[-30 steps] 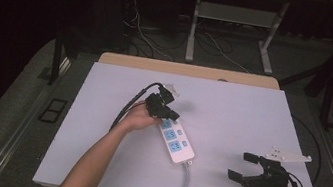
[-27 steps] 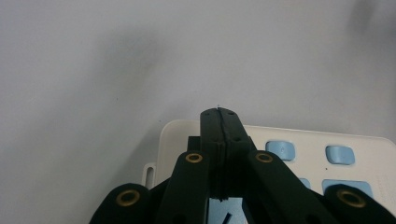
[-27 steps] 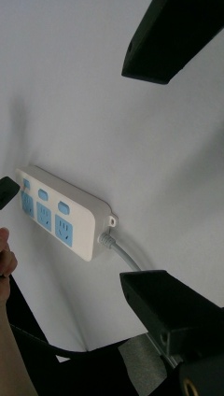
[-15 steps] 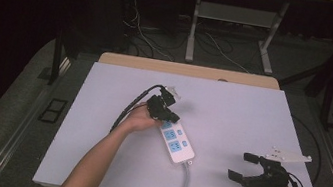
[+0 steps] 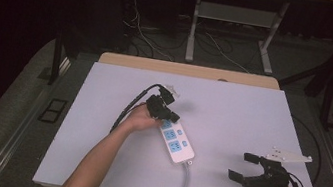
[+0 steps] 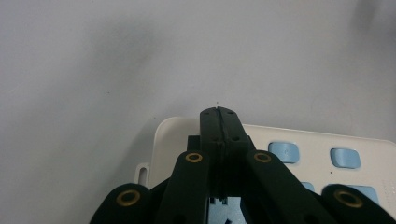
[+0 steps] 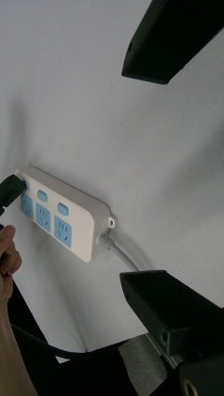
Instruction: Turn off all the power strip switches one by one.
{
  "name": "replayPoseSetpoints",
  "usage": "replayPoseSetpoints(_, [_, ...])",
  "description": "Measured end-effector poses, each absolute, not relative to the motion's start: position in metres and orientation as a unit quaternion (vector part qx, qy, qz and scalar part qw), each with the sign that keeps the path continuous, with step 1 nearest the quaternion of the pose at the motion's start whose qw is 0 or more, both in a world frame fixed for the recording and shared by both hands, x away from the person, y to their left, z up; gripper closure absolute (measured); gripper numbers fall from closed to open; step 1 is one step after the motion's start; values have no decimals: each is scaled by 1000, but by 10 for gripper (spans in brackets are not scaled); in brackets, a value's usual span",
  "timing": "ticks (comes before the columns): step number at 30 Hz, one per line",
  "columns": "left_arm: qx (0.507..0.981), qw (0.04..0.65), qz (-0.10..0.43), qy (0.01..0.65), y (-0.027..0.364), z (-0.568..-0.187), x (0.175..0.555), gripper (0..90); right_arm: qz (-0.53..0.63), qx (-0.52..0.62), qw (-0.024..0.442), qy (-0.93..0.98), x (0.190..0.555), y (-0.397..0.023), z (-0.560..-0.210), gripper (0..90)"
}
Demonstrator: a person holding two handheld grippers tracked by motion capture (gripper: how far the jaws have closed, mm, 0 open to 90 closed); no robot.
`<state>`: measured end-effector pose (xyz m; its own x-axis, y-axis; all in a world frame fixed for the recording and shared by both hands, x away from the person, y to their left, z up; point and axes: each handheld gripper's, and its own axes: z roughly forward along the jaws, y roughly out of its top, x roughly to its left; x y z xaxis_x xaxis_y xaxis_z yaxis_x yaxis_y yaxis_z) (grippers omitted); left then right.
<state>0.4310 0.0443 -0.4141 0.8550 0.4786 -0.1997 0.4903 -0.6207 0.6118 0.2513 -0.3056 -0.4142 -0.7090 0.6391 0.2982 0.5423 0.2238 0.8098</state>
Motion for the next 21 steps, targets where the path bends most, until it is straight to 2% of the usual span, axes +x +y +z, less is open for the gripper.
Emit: replayPoseSetpoints(21, [901, 334, 5, 277, 42, -413, 427, 893, 492, 379, 50, 782, 251, -306, -415, 27])
